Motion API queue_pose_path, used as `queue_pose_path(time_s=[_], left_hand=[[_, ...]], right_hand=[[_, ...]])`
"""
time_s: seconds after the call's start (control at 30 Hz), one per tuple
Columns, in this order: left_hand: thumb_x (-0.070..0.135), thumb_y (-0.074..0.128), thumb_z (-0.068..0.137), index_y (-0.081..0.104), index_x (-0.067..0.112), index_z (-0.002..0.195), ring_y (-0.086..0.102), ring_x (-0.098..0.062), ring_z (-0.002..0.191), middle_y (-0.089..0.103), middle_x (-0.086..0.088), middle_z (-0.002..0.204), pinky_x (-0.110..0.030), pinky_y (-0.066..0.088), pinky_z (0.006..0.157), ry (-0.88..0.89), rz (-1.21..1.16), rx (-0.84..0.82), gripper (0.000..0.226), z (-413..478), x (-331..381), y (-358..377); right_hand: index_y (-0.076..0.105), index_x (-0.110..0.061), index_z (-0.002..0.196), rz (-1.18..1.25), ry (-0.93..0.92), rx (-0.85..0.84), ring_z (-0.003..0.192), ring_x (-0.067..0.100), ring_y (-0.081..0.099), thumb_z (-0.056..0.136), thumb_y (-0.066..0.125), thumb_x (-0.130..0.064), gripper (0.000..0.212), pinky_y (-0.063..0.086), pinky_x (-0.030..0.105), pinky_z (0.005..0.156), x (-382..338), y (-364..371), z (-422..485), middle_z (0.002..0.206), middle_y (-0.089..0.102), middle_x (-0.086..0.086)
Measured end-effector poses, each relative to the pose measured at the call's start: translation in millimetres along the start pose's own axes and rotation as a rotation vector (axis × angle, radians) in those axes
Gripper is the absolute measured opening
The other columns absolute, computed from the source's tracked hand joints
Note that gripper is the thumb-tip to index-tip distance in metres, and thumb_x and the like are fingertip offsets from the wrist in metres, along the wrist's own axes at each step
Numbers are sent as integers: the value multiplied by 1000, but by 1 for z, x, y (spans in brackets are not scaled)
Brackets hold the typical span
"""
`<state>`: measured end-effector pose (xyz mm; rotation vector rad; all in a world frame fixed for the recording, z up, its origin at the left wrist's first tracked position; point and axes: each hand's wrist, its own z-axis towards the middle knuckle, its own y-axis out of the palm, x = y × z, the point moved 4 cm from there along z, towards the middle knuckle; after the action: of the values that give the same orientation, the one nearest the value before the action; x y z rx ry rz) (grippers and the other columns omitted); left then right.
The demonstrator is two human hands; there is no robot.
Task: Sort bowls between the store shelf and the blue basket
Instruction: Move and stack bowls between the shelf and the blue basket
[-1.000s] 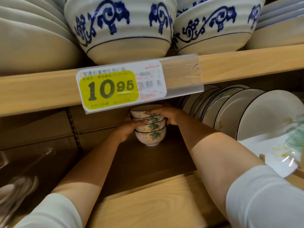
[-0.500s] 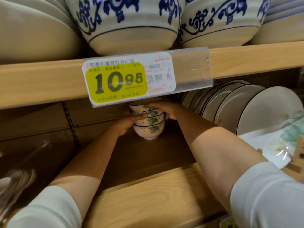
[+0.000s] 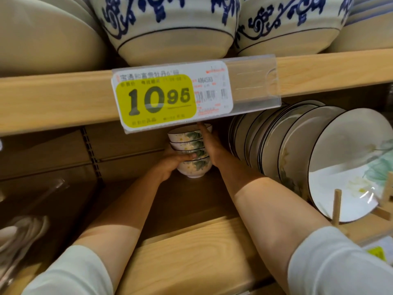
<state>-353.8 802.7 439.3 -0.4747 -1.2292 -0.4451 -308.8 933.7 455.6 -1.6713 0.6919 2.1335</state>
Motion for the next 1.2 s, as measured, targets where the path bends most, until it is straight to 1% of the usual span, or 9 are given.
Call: queue_pose_path(time_s=[0.2,0.33,0.43,0.57,0.63,0.77,0.9,1.0,1.2], left_hand=[[3,81,69,50,24,114,62,-18,108,64,-7,124,-37,51,91,8,4,-20,58,0,2,1],[1,79,71,49,17,125,62,-17,109,64,-6,122,-28,51,83,17,-7,-36,63,0,4,1],[0,79,72,47,17,127,61,-9,102,62,-5,126,-22,50,76,19,5,-37,66,-2,3,2],[2,80,71,43,11,135,56,-19,119,59,-8,132,-38,48,98,2,20,-7,75,-1,-1,0],[3,81,70,42,10,138,55,-22,123,58,-9,134,-43,45,104,0,25,1,79,-1,-1,0],[3,81,71,43,10,137,57,-22,121,59,-10,132,-36,48,96,8,30,9,77,-2,-2,1],[7,83,69,43,11,138,55,-22,124,58,-9,134,-41,46,102,-7,36,29,81,-2,-4,0],[6,83,69,43,11,138,55,-22,123,59,-8,133,-37,47,98,-1,31,31,80,-3,-4,0],[8,83,70,43,12,139,55,-21,122,59,-8,134,-40,47,101,4,55,39,79,-6,-2,-1]], right_hand=[[30,-20,149,5,23,56,128,28,49,84,52,-67,83,37,46,110,6,-1,4,143,48,11],[30,-18,149,11,31,66,126,28,50,85,53,-65,82,38,46,109,6,-3,5,142,49,11],[32,-19,148,-6,4,82,126,27,50,86,54,-61,78,37,41,108,6,-2,4,143,48,10],[26,-20,151,-56,11,83,132,28,45,86,49,-67,84,35,45,111,5,-1,4,148,43,11],[25,-19,152,-80,21,86,133,29,45,86,45,-70,86,35,45,111,4,0,3,148,42,12],[27,-19,150,-89,6,104,129,29,48,87,43,-71,83,37,44,109,2,1,1,145,46,12],[27,-19,150,-98,14,116,129,29,48,87,40,-72,84,37,46,109,2,2,1,145,46,12],[28,-19,150,-95,14,122,129,29,47,87,39,-73,83,37,43,108,2,2,0,145,46,12],[25,-19,151,-128,40,125,132,30,44,86,36,-75,86,35,44,109,2,3,0,148,42,13]])
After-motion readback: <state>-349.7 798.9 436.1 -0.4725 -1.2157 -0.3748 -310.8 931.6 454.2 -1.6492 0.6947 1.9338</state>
